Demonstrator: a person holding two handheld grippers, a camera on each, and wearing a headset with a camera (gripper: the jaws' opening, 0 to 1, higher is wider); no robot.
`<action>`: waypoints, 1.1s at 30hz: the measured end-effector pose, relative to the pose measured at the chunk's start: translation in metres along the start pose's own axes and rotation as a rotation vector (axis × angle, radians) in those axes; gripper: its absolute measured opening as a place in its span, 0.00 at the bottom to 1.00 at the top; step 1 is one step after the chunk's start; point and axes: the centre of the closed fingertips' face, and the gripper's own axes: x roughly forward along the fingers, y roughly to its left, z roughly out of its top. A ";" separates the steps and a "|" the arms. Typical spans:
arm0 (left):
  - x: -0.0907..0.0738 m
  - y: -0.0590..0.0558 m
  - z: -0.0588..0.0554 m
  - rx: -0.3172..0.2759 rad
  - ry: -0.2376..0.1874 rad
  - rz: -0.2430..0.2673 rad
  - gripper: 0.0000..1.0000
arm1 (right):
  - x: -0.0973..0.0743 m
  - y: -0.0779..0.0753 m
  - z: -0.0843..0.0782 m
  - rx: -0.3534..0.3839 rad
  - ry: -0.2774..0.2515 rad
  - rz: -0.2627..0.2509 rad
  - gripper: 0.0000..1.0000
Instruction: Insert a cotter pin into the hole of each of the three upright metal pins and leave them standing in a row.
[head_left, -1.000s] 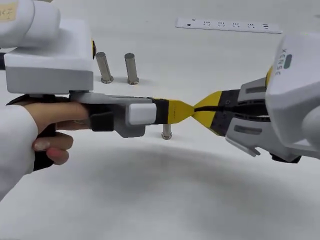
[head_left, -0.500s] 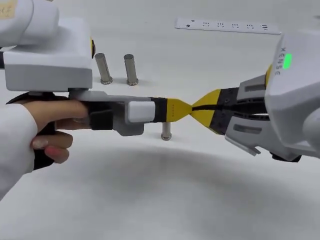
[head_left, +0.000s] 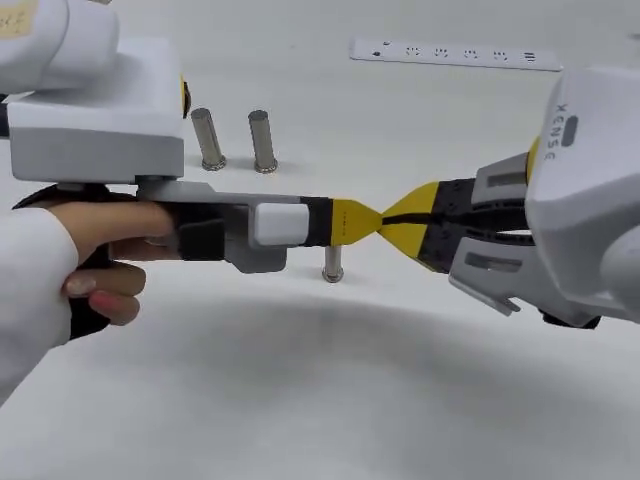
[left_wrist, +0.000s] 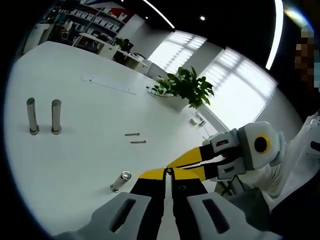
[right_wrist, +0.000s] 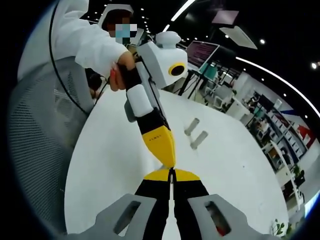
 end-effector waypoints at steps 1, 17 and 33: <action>-0.002 0.006 0.003 -0.009 -0.003 0.002 0.00 | 0.000 0.000 0.000 -0.005 0.000 -0.002 0.00; -0.001 0.002 0.000 -0.048 0.008 -0.004 0.00 | 0.000 0.001 -0.001 -0.032 0.004 -0.008 0.00; -0.003 0.001 -0.005 -0.022 0.055 -0.001 0.00 | 0.000 0.004 -0.001 -0.025 -0.003 -0.001 0.00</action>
